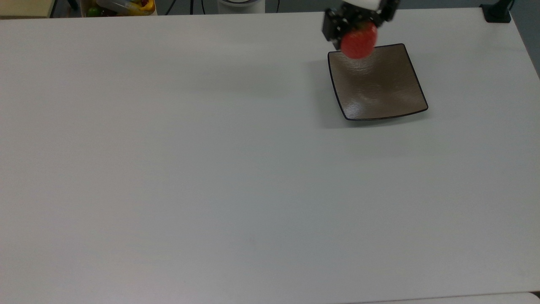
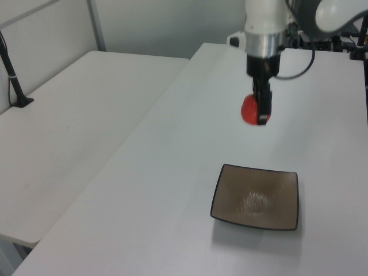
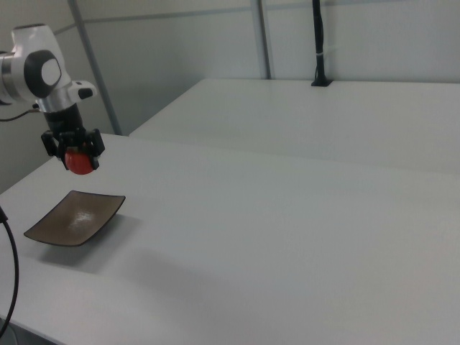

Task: Apples placed on a ceramic plate
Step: 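Lower the held apple onto the plate's center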

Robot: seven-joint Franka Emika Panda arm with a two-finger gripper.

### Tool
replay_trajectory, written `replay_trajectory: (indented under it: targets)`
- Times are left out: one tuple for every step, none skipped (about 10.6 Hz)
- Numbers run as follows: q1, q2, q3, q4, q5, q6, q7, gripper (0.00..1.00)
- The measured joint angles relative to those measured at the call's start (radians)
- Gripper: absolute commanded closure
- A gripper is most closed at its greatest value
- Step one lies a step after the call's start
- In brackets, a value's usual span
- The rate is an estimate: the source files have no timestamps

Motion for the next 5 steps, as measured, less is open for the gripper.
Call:
replay_trajectory:
  targets:
    - [0.032,0.039,0.0,-0.003,-0.011,0.051,0.039,0.84]
    - [0.058,0.079,0.0,-0.004,-0.032,0.096,0.076,0.84]
    - [0.08,0.121,-0.001,-0.006,-0.066,0.131,0.12,0.84]
    - [0.099,0.165,-0.001,-0.006,-0.101,0.163,0.161,0.84]
    - [0.115,0.205,-0.001,-0.007,-0.124,0.184,0.182,0.83]
